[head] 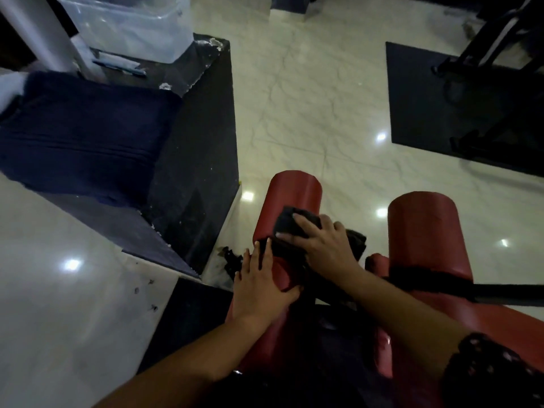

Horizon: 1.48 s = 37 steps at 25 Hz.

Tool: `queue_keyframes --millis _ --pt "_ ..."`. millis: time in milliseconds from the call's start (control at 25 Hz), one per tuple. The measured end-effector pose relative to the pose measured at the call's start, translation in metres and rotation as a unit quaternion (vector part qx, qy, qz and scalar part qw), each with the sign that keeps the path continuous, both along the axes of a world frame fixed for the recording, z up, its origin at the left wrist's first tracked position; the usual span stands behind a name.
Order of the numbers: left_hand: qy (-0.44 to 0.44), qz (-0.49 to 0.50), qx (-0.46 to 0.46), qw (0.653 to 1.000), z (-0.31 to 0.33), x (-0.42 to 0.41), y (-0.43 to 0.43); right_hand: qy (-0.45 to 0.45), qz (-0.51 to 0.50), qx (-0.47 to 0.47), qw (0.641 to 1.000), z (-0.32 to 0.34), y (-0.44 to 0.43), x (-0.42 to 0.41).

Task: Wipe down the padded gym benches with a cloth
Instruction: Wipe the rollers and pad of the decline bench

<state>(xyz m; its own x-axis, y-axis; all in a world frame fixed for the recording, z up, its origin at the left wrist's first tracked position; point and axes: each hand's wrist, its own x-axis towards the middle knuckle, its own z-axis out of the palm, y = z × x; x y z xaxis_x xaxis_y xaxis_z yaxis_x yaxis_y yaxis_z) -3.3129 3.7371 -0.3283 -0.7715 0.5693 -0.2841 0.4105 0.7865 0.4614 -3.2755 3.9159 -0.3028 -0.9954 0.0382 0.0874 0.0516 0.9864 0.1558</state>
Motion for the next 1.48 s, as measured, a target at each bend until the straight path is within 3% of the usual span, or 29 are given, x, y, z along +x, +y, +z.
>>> queue_keyframes --millis 200,320,400,600,720,880,1000,1120,1280,1360,1480 --pt "-0.013 0.005 0.009 1.000 0.003 -0.003 -0.001 -0.082 -0.150 -0.005 0.985 0.030 0.085 -0.087" --pt "-0.006 0.030 0.004 1.000 0.006 0.000 0.000 -0.125 -0.168 -0.018 0.978 0.037 0.123 -0.118" --pt "-0.008 0.043 -0.017 0.999 0.011 0.002 0.003 -0.147 -0.131 -0.008 0.980 0.044 0.125 -0.127" --pt "-0.031 0.117 -0.055 0.991 0.023 0.011 0.007 -0.105 0.062 0.113 0.986 0.047 0.077 -0.099" --pt "-0.055 0.203 -0.048 0.976 0.023 0.019 0.004 -0.117 0.205 0.137 0.962 0.053 0.033 -0.071" --pt "-0.073 0.188 -0.031 0.979 0.023 0.022 -0.003 -0.153 0.334 0.167 0.915 0.064 -0.010 -0.070" --pt "-0.067 0.146 0.004 0.987 0.027 0.023 -0.009 -0.150 0.291 0.195 0.925 0.061 0.006 -0.096" --pt "-0.041 0.131 0.011 0.990 0.027 0.022 -0.011 -0.153 0.143 0.216 0.954 0.068 0.054 -0.135" --pt "-0.057 0.133 0.030 0.989 0.019 0.015 -0.010 -0.195 0.043 0.293 0.935 0.066 0.085 -0.170" --pt "-0.052 0.126 0.023 0.990 0.018 0.014 -0.010 -0.200 0.081 0.297 0.930 0.062 0.068 -0.185" --pt "-0.055 0.128 0.018 0.990 0.020 0.015 -0.010 -0.196 0.270 0.268 0.904 0.054 0.020 -0.194"
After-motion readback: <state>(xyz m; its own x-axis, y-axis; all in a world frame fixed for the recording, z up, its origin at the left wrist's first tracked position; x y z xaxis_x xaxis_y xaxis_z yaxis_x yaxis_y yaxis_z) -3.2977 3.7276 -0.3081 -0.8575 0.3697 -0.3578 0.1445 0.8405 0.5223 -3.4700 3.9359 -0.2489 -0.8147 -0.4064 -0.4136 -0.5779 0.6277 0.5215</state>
